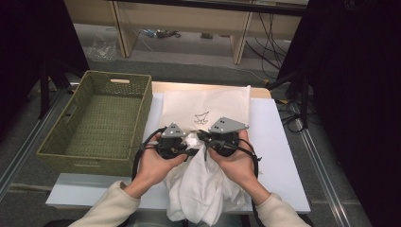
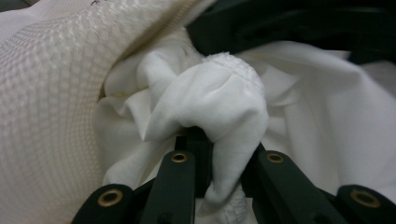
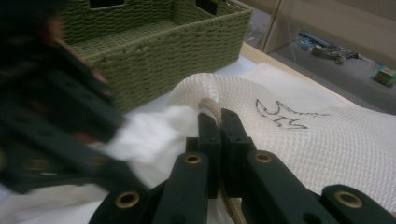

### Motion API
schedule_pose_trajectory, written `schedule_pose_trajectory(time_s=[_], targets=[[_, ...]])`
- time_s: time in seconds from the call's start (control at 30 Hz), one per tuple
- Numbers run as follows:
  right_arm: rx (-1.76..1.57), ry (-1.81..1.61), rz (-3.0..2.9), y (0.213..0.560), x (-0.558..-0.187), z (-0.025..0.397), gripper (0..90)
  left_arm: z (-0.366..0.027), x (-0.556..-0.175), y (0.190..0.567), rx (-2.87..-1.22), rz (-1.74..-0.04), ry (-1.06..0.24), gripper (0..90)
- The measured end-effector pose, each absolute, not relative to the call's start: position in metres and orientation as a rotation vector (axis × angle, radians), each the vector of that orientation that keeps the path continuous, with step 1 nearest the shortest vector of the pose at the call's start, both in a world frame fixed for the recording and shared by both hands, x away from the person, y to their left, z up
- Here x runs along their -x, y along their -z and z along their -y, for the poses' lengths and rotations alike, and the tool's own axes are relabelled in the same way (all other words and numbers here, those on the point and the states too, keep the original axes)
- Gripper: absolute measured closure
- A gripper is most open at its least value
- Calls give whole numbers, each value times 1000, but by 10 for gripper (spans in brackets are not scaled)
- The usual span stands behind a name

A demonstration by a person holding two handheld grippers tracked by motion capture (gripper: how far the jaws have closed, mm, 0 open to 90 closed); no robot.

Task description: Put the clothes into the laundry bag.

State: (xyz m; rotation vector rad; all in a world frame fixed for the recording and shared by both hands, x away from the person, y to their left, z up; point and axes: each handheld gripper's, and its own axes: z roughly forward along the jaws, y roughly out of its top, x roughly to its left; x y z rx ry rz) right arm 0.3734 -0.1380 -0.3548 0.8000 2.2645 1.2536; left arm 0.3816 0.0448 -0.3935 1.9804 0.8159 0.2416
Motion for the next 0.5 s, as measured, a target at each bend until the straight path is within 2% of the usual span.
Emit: schedule_pose_trajectory(time_s=[0.07,0.17,0.23,0.37,0.5], targets=[[-788,-1263,-2280,356,-372,135,897,-44,-397,406,-2068,-820,-317,803],[-766,-1270,-2303,358,-371,132,897,-49,-408,421,-2077,-891,-287,781],[-768,-1259,-2295,359,-373,133,896,-50,-404,420,-2045,-890,-282,735],[-800,-1263,-2288,360,-378,140,897,-57,-392,405,-2032,-853,-322,512],[-824,-1251,-2266,358,-379,143,896,-66,-377,391,-2028,-832,-360,371]])
